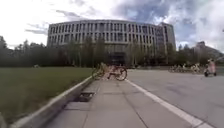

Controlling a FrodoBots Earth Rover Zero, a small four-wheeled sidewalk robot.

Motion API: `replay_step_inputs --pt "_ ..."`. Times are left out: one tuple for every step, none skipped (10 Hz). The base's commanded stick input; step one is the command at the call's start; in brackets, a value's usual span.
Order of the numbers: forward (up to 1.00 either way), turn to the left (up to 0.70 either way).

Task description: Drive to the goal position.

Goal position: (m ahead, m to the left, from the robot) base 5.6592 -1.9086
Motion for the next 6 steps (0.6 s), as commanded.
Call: replay_step_inputs --pt "0.70 -0.16" --pt "0.70 -0.35" --pt "0.70 -0.35" --pt "0.70 -0.35" --pt "0.70 -0.35" --pt "0.70 -0.35"
